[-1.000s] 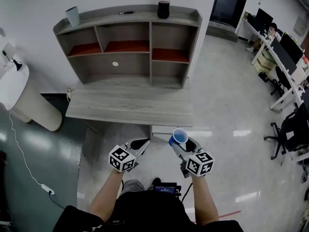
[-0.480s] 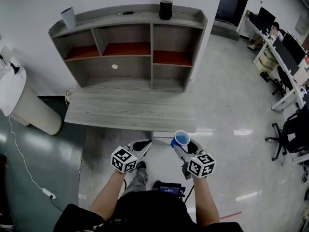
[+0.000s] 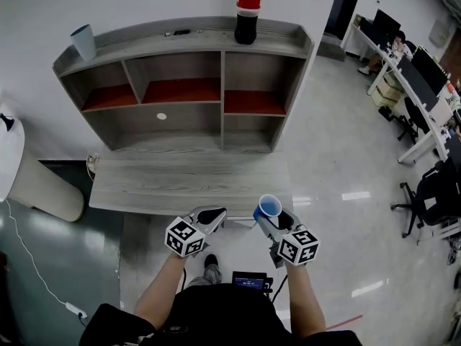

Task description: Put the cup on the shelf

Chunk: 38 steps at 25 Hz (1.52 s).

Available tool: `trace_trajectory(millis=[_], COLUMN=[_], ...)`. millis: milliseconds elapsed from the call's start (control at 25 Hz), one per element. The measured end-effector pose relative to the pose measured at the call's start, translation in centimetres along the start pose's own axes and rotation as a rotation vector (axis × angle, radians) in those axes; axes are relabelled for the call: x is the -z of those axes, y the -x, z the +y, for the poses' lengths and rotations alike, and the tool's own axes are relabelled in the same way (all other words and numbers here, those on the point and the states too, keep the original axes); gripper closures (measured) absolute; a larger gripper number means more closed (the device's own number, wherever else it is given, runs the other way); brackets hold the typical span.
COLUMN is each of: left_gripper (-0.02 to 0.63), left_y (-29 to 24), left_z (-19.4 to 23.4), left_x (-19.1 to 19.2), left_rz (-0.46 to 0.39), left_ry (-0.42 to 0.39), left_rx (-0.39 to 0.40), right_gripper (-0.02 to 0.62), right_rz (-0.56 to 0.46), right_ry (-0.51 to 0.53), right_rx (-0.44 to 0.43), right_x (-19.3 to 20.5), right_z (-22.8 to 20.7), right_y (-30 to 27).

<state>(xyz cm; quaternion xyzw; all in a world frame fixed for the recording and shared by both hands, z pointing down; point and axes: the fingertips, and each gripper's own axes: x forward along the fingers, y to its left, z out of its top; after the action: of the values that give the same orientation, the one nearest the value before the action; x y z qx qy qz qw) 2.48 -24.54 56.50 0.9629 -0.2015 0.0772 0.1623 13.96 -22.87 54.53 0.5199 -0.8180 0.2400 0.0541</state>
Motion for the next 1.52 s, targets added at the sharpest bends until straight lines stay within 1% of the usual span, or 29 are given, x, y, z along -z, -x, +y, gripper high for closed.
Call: trace_trajectory(millis=[200,480,680,840,1160,1520], left_gripper=[0.604,0.604,0.604,0.604,0.604,0.604], left_y=[-0.6,-1.1,-1.5,-2.2,-4.0,-5.3], left_z=[3.0,5.6,6.6,7.5,7.2,5.7], left_x=[-1.0,-2.0,-1.9,-2.3,-3.9,-4.9], left_rz=[0.002,0.010,0.015,0.011,-0.015,-0.026], left_ry=[-0.006,-0.026,-0.017,-0.012,-0.012,-0.031], left_rx=[0.029,0.076,0.081,0.061,0.023,0.031], right_gripper=[0.337,0.337,0.337,0.337,0.337,0.337], right_rz=[-0.017,-0.035,-0.024,-0.017,-0.005,-0.010], right_ry=[0.002,-0.007,-0.008,0.000,0.027,0.043], right_rx=[0.024,0.059,0.061,0.044,-0.001,-0.029], right_x=[-1.4,-2.2,-2.4,-3.0,-4.4,-5.3], right_z=[-0.1,0.2,0.1,-0.3,-1.4,-2.4], right_y=[-2.7,-4.9,-6.1,-7.0,-7.4,-7.0])
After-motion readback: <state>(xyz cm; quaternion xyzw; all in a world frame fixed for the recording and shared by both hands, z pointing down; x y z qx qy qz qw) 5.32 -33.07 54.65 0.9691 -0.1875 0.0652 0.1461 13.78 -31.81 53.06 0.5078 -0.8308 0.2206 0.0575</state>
